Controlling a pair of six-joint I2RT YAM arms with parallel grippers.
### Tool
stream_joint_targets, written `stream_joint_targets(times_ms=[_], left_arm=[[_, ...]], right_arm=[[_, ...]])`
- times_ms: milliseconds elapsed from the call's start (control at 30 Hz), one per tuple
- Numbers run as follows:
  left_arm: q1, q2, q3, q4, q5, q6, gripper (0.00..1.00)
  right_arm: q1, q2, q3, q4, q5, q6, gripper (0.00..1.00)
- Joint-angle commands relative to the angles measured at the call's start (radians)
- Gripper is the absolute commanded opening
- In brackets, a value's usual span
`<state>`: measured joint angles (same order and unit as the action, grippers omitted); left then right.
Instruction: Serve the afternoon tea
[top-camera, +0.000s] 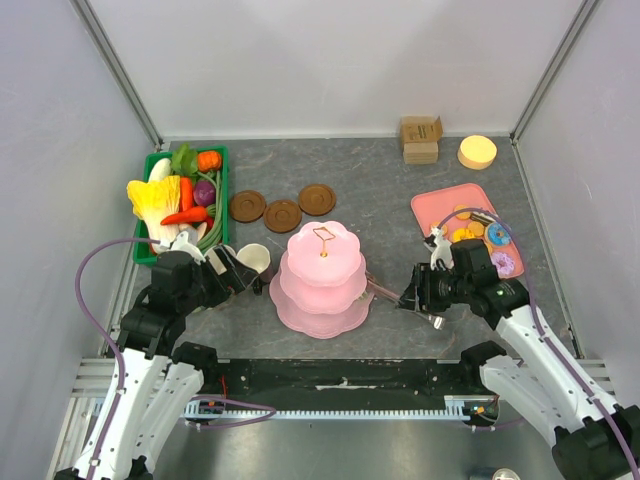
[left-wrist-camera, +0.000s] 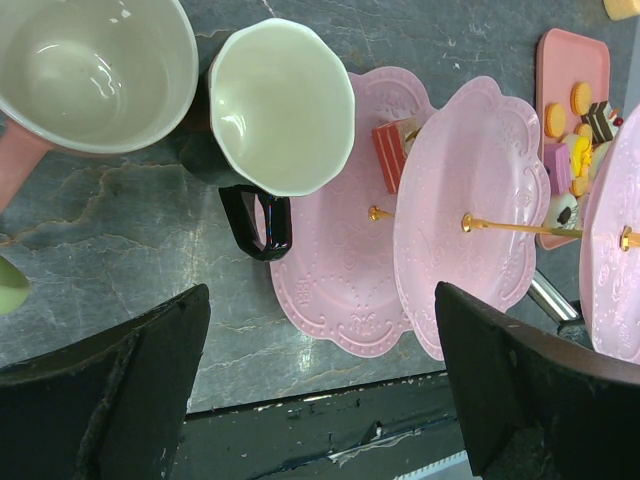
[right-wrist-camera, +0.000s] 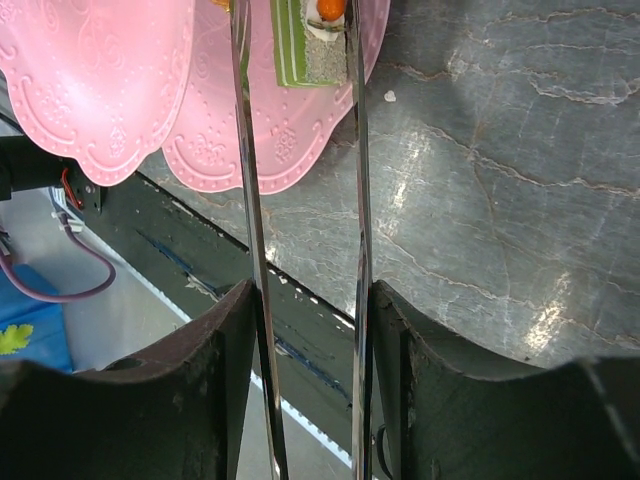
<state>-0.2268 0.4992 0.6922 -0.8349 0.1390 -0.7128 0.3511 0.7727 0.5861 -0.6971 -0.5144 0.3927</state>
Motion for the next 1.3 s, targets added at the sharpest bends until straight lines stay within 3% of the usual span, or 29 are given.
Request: stream_joint_targets(times_ms=[0, 300, 567, 733, 1000, 1267], left_arm=[[-0.002, -0.007, -0.002, 0.034, 0.021, 0.016, 0.99], [-0.002, -0.005, -0.002, 0.034, 0.024, 0.018, 0.99], [-0.002, -0.005, -0.002, 0.033, 0.025, 0.019, 1.0], [-0.002, 0.002, 0.0, 0.034, 0.03, 0.024, 1.0], [-0.003, 0.007, -0.002, 0.048, 0.063, 0.036, 0.99], [-0.002, 0.002, -0.003, 0.056, 0.077, 0.046, 0.99]], right_arm=[[0.002, -0.029, 0.069, -0.007, 0.025, -0.015, 0.54], [0.005, -0.067, 0.17, -0.114, 0.235, -0.02, 0.54], [0.003, -0.047, 0.285, -0.189, 0.601, -0.012, 0.53], [0.003, 0.065, 0.374, -0.202, 0.767, -0.012, 0.53], [0.003, 0.266, 0.47, -0.243, 0.76, -0.051, 0.52], [-0.023, 0.402, 0.669, -0.257, 1.057, -0.084, 0.55]])
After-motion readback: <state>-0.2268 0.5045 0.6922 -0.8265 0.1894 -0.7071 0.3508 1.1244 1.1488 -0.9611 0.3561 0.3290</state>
